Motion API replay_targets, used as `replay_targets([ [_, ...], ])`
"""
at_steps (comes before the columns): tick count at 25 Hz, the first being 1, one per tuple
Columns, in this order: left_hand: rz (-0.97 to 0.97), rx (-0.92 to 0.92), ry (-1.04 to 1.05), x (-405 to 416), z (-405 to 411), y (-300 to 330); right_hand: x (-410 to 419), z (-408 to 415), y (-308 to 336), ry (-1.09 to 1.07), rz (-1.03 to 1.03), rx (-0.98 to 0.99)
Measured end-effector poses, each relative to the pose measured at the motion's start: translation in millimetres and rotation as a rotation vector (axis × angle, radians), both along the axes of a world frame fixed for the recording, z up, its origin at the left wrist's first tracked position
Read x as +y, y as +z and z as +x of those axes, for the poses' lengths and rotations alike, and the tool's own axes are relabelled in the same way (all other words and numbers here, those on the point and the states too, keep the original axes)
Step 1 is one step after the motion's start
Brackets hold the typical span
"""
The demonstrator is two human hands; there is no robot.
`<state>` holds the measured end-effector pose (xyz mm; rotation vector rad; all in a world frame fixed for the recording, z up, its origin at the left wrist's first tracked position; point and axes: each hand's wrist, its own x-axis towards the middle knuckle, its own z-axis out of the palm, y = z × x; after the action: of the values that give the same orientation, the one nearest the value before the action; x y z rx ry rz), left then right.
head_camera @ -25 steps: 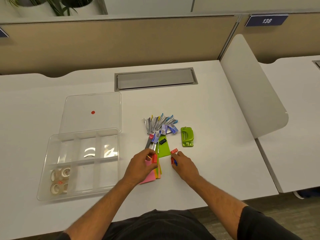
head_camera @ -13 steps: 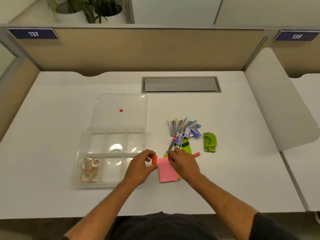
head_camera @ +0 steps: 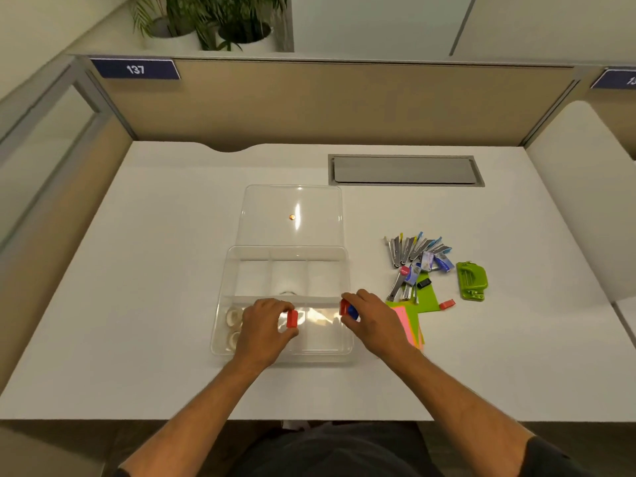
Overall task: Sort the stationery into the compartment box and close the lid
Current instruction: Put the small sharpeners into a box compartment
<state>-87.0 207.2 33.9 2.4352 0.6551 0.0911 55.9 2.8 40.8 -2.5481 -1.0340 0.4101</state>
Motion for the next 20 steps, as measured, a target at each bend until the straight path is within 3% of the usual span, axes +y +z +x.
replay_targets([
  [8,0.486,0.318,-0.168,28,-7,-6,16,-26,-6,-0.020,0.066,0.035],
  [20,0.600,0.449,-0.240,43,10,-21,25,-32,-11,-0.038,0.023,0.120],
])
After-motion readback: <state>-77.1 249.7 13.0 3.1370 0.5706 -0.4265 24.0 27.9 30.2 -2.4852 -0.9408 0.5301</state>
